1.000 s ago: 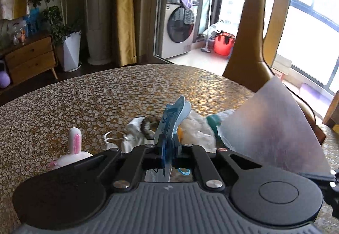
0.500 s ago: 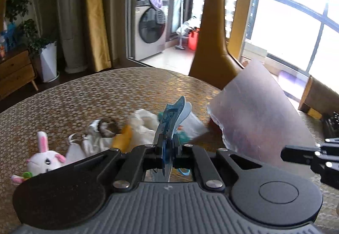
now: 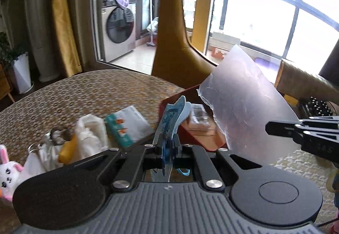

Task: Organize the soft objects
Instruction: 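Lift the mask with the left tool toward the red tin while the right tool carries the bag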

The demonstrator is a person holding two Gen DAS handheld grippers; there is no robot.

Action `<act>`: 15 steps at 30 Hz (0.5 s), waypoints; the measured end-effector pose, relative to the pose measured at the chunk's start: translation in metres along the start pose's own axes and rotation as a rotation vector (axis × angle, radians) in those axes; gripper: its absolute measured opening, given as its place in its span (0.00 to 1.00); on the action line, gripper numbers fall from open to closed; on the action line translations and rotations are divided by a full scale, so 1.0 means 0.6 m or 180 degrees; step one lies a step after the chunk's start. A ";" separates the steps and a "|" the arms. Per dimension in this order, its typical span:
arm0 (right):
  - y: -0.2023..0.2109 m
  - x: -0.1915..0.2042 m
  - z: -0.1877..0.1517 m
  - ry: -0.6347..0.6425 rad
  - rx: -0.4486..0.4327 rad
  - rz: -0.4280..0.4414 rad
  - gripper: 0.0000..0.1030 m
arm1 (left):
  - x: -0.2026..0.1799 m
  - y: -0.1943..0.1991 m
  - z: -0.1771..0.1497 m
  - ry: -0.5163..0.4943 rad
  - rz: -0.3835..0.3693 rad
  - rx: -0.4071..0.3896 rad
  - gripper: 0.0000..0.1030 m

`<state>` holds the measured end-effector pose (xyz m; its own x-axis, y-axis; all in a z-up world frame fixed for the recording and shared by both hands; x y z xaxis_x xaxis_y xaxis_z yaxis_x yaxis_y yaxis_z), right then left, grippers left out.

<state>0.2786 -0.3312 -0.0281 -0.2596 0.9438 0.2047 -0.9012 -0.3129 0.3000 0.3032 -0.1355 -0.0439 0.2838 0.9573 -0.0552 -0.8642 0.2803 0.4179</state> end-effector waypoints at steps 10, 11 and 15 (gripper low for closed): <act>-0.029 -0.086 -0.001 -0.0069 0.0065 -0.0295 0.00 | -0.084 -0.061 0.008 -0.0153 -0.0170 0.0075 0.05; -0.035 -0.093 0.000 -0.0092 0.0077 -0.0299 0.00 | -0.088 -0.069 0.009 -0.0165 -0.0182 0.0090 0.05; -0.055 -0.117 0.008 -0.0163 0.0086 -0.0319 0.00 | -0.112 -0.097 0.015 -0.0269 -0.0218 0.0122 0.05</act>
Point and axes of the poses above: each gripper's, at about its wrist camera, not at the fingertips, and y roughly against the way its jaws point, x to its left, z to its top, the point moved 7 cm from there along -y, roughly the way its jaws point, and after that the axes turned 15 degrees about -x, right-handed, at the moved point
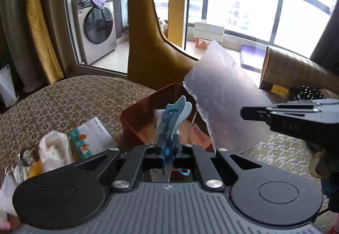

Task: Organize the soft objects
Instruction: 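Lift the mask with the left tool toward the red tin while the right tool carries the bag, then lower the mask and bag into the red tin and open both tools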

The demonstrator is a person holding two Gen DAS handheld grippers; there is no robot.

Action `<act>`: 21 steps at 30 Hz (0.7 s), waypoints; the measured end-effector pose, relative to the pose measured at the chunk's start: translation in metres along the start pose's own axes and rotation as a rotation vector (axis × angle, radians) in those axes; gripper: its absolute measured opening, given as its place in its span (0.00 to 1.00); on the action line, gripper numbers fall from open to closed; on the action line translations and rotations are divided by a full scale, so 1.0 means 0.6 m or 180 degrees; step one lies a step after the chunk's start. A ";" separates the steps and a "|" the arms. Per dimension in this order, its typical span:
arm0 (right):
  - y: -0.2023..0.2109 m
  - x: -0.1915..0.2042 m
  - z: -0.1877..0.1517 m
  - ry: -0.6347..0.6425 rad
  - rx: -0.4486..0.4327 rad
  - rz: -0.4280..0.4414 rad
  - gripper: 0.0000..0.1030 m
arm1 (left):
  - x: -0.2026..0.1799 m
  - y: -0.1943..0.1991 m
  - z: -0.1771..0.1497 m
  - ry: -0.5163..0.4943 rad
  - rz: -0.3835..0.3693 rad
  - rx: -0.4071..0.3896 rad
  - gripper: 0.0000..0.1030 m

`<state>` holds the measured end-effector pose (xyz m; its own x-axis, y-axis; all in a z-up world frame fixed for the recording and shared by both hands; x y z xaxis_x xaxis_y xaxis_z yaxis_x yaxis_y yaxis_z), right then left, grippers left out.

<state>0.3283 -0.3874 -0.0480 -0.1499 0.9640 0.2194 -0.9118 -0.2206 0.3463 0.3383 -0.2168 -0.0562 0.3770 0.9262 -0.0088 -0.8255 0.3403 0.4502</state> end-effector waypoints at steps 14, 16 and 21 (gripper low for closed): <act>-0.096 -0.040 -0.015 -0.0330 0.0144 -0.0010 0.00 | 0.000 -0.137 0.017 -0.0065 0.0111 0.0210 0.05; -0.109 -0.043 -0.023 -0.0369 0.0191 -0.0011 0.00 | 0.005 -0.158 0.010 -0.0066 0.0151 0.0260 0.05; -0.130 -0.054 -0.044 -0.0486 0.0307 -0.0001 0.00 | 0.010 -0.201 -0.006 -0.0073 0.0206 0.0379 0.05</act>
Point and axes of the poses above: each gripper's, at about its wrist camera, not at the fingertips, and y roughly against the way its jaws point, x to its left, z to its top, the point moved 7 cm from there along -y, roughly the way its jaws point, and after that the axes turned 15 degrees about -x, right-handed, at the moved point
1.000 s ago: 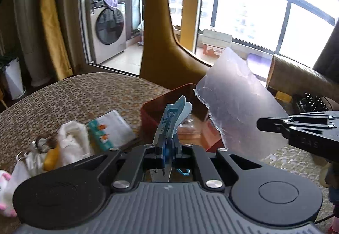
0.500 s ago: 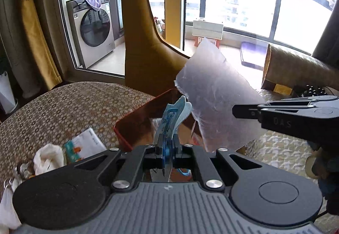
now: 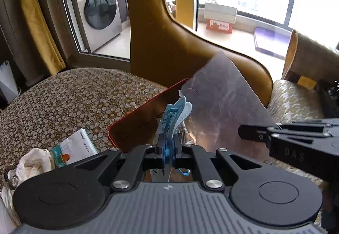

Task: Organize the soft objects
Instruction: 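Lower the mask and bag into the red tin and open both tools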

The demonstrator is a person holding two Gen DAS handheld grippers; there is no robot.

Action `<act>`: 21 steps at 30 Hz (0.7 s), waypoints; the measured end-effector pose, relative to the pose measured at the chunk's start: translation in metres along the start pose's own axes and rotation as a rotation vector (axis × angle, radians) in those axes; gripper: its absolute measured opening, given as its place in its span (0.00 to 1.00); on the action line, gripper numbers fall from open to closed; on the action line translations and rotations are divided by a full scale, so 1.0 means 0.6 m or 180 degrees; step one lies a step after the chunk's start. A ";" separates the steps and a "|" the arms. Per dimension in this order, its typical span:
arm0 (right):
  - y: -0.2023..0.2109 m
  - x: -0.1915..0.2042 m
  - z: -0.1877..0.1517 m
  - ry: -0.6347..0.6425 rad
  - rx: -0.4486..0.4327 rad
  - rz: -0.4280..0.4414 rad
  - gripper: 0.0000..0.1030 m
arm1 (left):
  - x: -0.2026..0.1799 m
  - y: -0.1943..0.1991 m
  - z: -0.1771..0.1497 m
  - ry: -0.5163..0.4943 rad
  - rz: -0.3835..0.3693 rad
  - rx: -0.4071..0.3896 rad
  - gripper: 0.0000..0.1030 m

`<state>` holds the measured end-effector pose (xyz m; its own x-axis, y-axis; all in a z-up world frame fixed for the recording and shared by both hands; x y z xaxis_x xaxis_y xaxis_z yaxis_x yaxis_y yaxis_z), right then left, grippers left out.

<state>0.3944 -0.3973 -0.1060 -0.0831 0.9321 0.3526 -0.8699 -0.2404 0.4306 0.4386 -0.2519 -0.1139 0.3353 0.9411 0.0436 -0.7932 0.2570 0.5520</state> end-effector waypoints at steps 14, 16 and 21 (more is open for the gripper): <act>-0.010 0.016 -0.046 0.0150 0.0193 0.0160 0.04 | -0.003 -0.053 -0.044 0.0061 -0.0014 0.0226 0.05; -0.012 0.018 -0.042 0.0167 0.0199 0.0156 0.06 | -0.005 -0.054 -0.046 0.0043 -0.0011 0.0228 0.05; -0.010 0.019 -0.042 0.0269 0.0189 0.0115 0.15 | -0.011 -0.059 -0.053 0.0017 -0.0011 0.0257 0.06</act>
Point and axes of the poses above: each gripper's, at about its wrist camera, not at the fingertips, and y roughly against the way its jaws point, x to its left, z to its top, the point moved 7 cm from there along -y, roughly the way its jaws point, and after that the axes turned 15 degrees about -x, right-handed, at the moved point
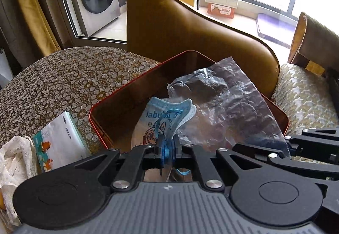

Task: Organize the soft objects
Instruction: 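Lower the mask and bag into the red tin and open both tools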

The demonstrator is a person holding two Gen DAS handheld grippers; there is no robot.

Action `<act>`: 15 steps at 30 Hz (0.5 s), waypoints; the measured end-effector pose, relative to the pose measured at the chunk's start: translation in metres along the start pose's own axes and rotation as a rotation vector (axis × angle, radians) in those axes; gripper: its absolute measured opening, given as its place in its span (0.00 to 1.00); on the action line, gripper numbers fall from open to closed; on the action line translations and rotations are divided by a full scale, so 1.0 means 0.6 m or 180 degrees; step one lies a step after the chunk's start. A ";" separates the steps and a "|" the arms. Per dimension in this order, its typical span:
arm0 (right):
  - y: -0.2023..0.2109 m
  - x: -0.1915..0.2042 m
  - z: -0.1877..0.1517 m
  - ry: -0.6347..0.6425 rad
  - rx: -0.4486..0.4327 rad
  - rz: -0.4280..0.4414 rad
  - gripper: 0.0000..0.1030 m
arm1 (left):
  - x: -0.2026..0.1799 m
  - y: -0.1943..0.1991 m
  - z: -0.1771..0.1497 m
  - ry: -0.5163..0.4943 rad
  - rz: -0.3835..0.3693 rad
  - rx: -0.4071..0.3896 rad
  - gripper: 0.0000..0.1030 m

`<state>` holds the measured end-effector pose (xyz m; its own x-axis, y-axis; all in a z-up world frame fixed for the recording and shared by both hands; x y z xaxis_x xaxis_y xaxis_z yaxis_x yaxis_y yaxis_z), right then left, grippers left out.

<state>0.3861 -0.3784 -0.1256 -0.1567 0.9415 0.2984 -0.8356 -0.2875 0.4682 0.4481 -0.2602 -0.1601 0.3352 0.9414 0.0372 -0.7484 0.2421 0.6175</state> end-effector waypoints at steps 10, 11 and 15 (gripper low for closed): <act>0.018 -0.006 0.007 0.0188 -0.0097 -0.0136 0.36 | -0.006 0.002 -0.006 0.0043 -0.0045 0.0006 0.07; 0.019 -0.006 0.008 0.0209 -0.0103 -0.0150 0.38 | -0.006 0.004 -0.006 0.0043 -0.0034 0.0007 0.07; 0.026 -0.004 0.014 0.0271 -0.0135 -0.0190 0.43 | -0.004 0.011 -0.007 0.0113 -0.0038 0.0013 0.07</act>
<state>0.3775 -0.3868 -0.1122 -0.1486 0.9688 0.1984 -0.8660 -0.2244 0.4469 0.4400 -0.2599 -0.1592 0.3235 0.9462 0.0020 -0.7421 0.2524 0.6210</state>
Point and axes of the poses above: each gripper's, at about its wrist camera, not at the fingertips, and y roughly against the way its jaws point, x to its left, z to its top, the point moved 7 cm from there along -y, roughly the way its jaws point, and after that the axes turned 15 degrees about -x, right-handed, at the moved point
